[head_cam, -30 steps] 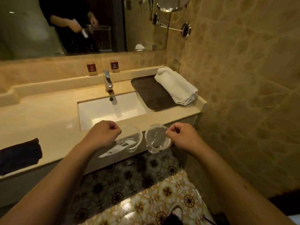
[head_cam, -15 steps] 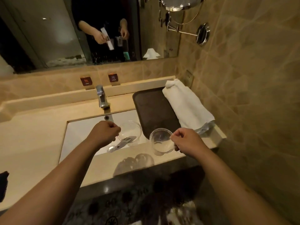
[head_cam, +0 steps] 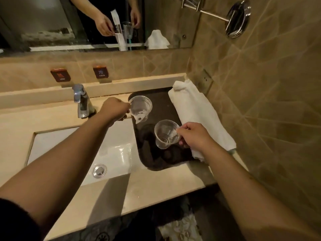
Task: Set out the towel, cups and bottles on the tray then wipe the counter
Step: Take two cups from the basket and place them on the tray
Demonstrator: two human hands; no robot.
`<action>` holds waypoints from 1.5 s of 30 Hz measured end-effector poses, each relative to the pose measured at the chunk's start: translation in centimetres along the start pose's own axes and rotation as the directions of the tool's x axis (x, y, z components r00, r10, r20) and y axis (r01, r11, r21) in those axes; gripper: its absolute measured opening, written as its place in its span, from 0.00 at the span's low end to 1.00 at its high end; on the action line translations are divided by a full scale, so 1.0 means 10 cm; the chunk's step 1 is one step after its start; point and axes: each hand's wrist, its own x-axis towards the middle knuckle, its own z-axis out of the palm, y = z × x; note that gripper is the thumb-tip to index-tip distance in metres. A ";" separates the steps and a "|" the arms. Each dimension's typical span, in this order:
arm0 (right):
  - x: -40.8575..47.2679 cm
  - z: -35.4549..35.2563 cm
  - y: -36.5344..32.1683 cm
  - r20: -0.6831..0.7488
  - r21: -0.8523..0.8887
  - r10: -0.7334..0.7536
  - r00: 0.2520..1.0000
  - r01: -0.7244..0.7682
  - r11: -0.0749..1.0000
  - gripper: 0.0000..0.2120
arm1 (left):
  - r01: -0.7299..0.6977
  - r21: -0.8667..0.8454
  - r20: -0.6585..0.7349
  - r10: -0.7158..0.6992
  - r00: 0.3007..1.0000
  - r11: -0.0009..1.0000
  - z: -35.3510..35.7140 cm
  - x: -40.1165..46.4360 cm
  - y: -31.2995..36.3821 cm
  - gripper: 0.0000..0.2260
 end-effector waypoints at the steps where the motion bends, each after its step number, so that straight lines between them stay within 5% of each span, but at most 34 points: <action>1: 0.12 0.04 -0.03 -0.008 0.015 0.014 1.000 -0.014 1.000 0.07 | 0.013 -0.016 0.003 -0.013 1.000 1.000 0.05 0.16 0.03 0.08; 18: 2.03 0.66 -0.41 -0.078 0.035 0.079 0.994 -0.077 0.996 0.09 | 0.133 -0.082 0.152 -0.119 0.981 0.988 0.64 2.11 0.19 0.10; 45: 2.25 0.99 -0.46 -0.089 0.122 0.167 0.982 -0.156 0.980 0.12 | 0.120 -0.170 0.179 -0.089 0.980 0.978 0.76 2.32 -0.02 0.11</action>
